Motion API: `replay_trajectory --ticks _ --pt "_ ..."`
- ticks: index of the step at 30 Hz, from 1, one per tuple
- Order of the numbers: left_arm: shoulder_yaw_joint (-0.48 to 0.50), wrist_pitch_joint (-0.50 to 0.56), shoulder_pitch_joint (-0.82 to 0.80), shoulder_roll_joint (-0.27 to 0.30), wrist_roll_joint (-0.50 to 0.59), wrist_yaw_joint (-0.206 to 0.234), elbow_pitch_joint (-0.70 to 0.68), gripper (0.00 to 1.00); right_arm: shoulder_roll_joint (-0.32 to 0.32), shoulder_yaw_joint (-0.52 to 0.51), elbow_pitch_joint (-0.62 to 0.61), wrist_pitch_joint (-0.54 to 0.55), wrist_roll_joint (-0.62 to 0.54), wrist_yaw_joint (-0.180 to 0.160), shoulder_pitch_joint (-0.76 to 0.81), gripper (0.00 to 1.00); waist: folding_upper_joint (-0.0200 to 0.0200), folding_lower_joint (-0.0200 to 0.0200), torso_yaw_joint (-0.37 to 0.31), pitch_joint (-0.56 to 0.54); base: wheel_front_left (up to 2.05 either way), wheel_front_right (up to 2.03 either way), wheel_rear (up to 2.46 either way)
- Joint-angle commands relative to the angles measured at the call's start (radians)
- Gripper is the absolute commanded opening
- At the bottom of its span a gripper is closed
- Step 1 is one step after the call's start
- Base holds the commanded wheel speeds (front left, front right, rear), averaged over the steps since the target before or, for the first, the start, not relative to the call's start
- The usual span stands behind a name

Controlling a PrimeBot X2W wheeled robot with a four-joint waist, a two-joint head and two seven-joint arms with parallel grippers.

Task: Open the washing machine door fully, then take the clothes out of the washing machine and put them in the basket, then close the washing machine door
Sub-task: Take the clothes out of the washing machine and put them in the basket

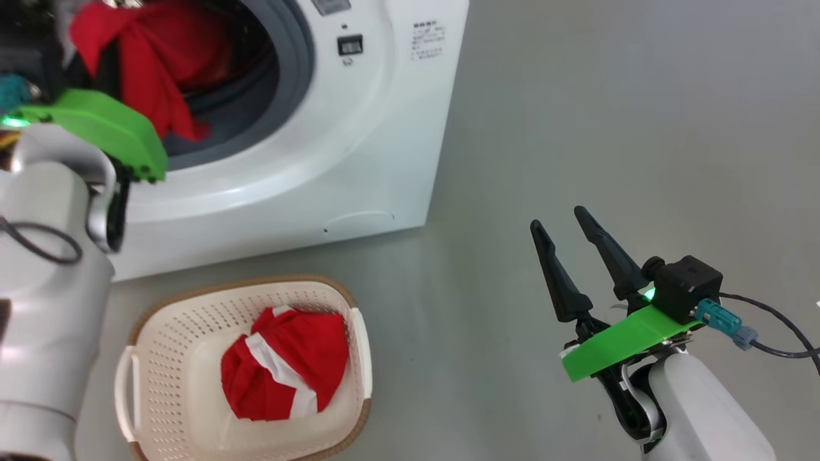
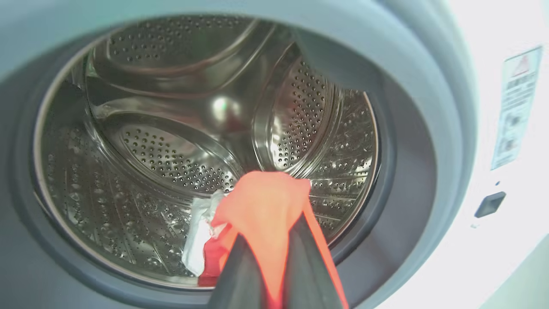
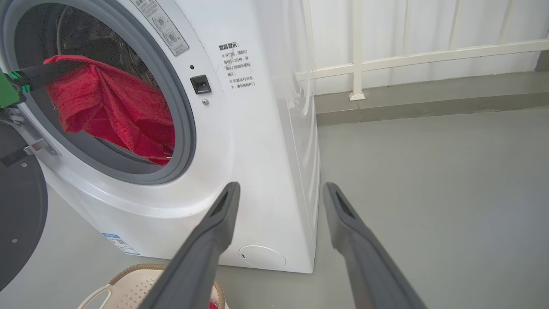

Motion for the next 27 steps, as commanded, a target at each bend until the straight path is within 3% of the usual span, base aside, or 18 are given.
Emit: replay_trajectory --ticks 1,12,20,27 --pt "0.030 -0.012 0.026 0.036 -0.002 -0.005 -0.055 0.00 -0.008 0.019 -0.019 -0.006 0.015 0.007 0.014 1.00 -0.0001 0.0000 0.052 -0.081 0.00 0.00 0.00" --pt "0.068 -0.012 0.232 0.008 -0.013 0.005 -0.404 0.00 -0.036 0.038 0.009 -0.006 0.046 0.007 0.063 1.00 -0.0001 0.0000 0.111 -0.203 0.00 0.00 0.00" --pt "0.070 0.074 0.403 0.035 -0.026 0.070 -0.745 0.00 -0.056 0.047 0.009 -0.006 0.061 0.007 0.080 1.00 -0.0001 0.0000 0.135 -0.239 0.00 0.00 0.00" --pt "0.073 0.135 0.622 0.056 -0.053 0.126 -0.914 0.00 -0.060 0.057 0.006 -0.006 0.068 0.007 0.081 1.00 -0.0001 0.0000 0.133 -0.223 0.00 0.00 0.00"
